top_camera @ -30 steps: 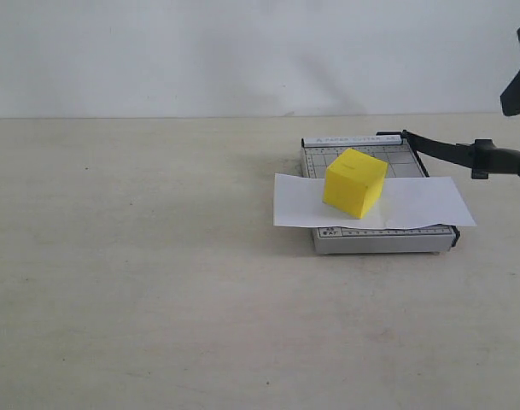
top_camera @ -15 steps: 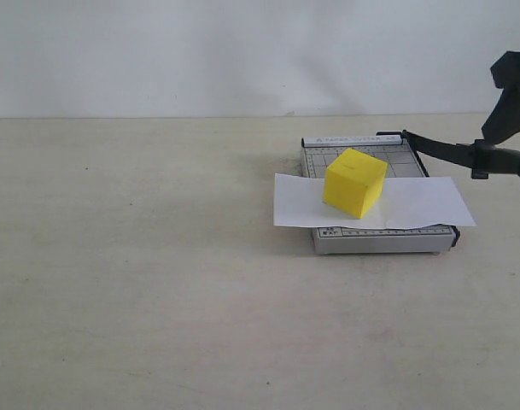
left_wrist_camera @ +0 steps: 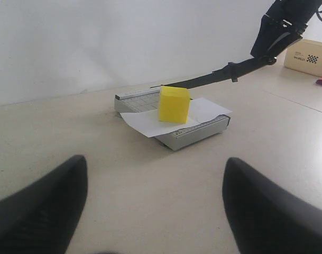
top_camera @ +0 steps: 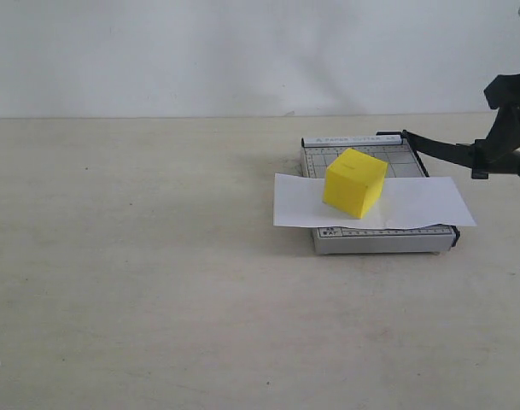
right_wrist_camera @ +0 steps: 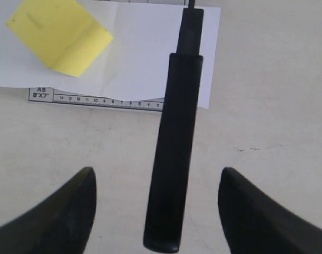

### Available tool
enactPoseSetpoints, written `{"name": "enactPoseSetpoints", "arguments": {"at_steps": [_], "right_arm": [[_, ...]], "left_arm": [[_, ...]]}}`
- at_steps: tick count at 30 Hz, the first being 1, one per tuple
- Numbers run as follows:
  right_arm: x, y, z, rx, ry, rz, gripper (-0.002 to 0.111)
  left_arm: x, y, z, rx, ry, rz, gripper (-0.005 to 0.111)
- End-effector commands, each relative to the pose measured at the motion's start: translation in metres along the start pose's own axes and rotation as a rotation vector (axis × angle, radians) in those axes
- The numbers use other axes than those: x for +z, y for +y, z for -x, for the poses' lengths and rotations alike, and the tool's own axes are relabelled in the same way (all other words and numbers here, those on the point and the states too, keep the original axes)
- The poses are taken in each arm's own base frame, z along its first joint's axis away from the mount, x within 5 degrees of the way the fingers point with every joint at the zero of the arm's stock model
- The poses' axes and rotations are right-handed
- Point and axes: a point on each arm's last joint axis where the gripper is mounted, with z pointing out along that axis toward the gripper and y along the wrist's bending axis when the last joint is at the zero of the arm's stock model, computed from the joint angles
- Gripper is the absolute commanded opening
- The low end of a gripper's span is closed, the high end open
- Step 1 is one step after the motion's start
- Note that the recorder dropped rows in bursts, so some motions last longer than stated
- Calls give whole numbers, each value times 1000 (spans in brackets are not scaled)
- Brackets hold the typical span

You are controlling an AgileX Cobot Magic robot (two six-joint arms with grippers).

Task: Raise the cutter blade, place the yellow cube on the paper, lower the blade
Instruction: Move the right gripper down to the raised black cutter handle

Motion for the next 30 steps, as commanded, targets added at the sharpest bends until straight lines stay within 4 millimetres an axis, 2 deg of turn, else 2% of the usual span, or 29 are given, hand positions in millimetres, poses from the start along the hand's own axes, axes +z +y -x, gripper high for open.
{"name": "enactPoseSetpoints", "arguments": {"at_steps": [1, 10, 17, 22, 30], "right_arm": [[4, -2, 3, -10, -4, -8, 63], [13, -3, 6, 4, 7, 6, 61], [13, 2, 7, -21, -5, 58, 27], [13, 4, 8, -9, -13, 81, 14], [13, 4, 8, -13, -13, 79, 13]], "left_arm": [[0, 0, -1, -7, 7, 1, 68], [0, 0, -1, -7, 7, 1, 68], [0, 0, -1, -7, 7, 1, 68], [0, 0, -1, -7, 7, 1, 68], [0, 0, -1, -7, 7, 1, 68]]}}
